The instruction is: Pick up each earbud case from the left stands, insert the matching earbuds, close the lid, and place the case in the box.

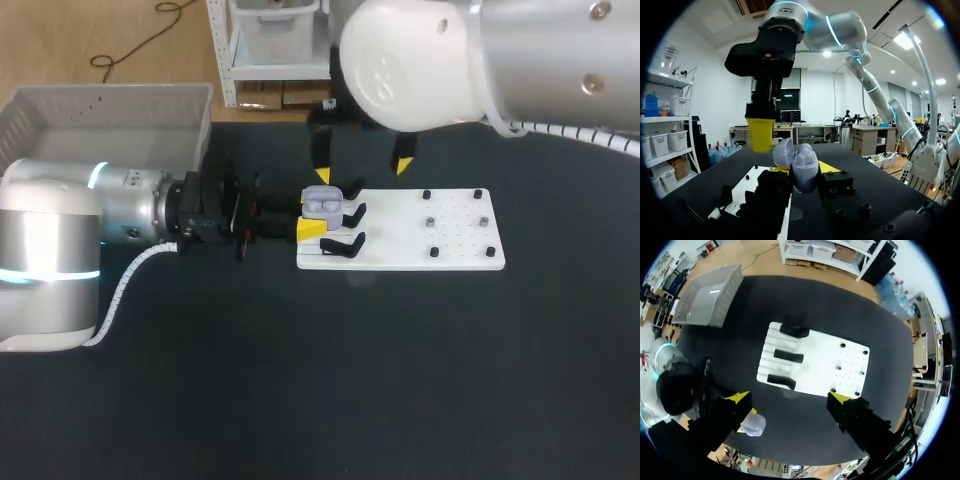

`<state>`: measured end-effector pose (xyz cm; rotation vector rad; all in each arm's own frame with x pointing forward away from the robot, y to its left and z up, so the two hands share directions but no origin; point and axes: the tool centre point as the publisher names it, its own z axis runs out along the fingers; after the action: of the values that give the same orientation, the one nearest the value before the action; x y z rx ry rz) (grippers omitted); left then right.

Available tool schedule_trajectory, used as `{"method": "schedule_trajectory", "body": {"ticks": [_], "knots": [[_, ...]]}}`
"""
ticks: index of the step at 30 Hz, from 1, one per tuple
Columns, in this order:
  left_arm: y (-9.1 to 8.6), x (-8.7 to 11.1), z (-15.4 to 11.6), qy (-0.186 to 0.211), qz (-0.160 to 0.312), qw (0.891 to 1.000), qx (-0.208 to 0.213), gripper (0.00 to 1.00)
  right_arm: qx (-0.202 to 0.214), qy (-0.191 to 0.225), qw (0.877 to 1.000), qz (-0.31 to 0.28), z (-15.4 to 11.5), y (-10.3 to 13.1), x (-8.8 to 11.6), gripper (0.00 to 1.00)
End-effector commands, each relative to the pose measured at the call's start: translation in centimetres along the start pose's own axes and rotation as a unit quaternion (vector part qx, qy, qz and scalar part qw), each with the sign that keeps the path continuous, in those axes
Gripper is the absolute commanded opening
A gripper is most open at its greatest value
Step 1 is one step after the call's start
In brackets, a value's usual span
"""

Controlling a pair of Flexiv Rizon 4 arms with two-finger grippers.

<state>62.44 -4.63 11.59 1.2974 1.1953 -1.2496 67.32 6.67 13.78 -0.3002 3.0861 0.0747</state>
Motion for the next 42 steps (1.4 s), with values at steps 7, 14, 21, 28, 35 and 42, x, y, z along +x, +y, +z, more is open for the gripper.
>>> {"method": "schedule_trajectory", "body": {"ticks": [7,14,21,28,35,42], "knots": [[-0.1,0.0,0.0,0.000,0.001,1.000,-0.002,0.00,-0.009,0.016,0.999,-0.028,-0.4,1.4,3.0,1.00],[-0.1,0.0,0.0,0.000,0.001,1.000,-0.002,0.00,0.000,-0.084,0.996,-0.001,-4.3,0.6,3.2,1.00],[-0.4,-0.9,-0.8,0.007,-0.046,0.998,-0.034,0.00,-0.030,-0.191,0.980,-0.038,-10.5,-0.2,4.3,1.00],[-0.9,-4.0,-4.9,0.002,-0.128,0.984,-0.121,0.00,-0.084,-0.223,0.969,-0.068,-11.9,-0.7,5.6,1.00],[1.9,-5.6,-12.1,0.061,-0.078,0.964,-0.245,0.00,-0.084,-0.223,0.969,-0.068,-11.9,-0.7,5.6,1.00],[9.1,-5.9,-22.3,0.082,-0.047,0.911,-0.402,0.00,-0.084,-0.223,0.969,-0.068,-11.9,-0.7,5.6,1.00]]}}
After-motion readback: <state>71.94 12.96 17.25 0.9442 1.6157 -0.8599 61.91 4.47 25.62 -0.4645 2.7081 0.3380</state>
